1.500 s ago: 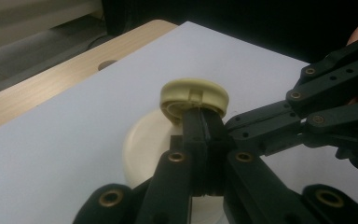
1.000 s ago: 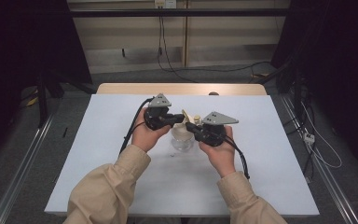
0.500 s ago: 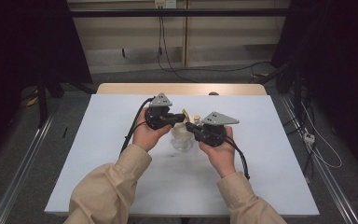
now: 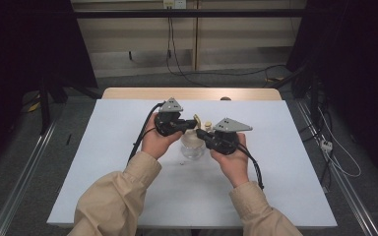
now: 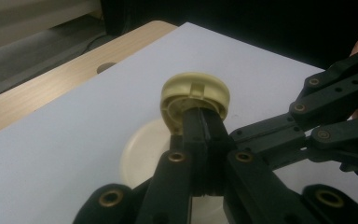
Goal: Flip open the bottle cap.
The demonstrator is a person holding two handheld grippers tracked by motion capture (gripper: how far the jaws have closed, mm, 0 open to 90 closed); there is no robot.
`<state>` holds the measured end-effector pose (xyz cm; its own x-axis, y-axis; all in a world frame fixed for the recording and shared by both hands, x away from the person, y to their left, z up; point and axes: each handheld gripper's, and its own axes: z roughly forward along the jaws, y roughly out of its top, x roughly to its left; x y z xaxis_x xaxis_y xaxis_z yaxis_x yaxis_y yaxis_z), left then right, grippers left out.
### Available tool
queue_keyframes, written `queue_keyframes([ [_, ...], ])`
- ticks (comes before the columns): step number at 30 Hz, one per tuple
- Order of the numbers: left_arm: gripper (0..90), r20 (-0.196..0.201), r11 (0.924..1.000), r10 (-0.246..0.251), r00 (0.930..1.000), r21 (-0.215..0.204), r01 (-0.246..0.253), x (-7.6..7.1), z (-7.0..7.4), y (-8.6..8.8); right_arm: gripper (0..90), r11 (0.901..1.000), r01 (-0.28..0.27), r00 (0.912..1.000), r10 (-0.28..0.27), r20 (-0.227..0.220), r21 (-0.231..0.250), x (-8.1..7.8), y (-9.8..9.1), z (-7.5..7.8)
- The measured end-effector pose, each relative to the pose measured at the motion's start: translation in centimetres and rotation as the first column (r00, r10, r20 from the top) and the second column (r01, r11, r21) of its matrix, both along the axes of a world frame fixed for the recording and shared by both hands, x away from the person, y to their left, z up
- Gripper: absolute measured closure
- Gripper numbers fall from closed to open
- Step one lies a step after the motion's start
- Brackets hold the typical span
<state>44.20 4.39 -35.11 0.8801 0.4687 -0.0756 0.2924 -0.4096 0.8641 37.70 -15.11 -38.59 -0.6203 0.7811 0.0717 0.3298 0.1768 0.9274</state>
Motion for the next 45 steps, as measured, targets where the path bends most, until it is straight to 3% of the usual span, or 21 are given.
queue_keyframes([
  [33,90.0,-0.002,0.9999,-0.012,0.9999,0.003,0.012,0.30,0.13,-0.95,90.0,1.0000,-0.003,1.0000,0.003,0.004,0.004,-0.03,-0.06,-0.07],
  [45,86.2,-0.005,0.9998,0.001,1.0000,-0.020,-0.001,0.36,0.48,-0.48,90.0,0.9998,-0.003,1.0000,0.003,0.000,0.018,0.09,-0.12,-0.12],
])
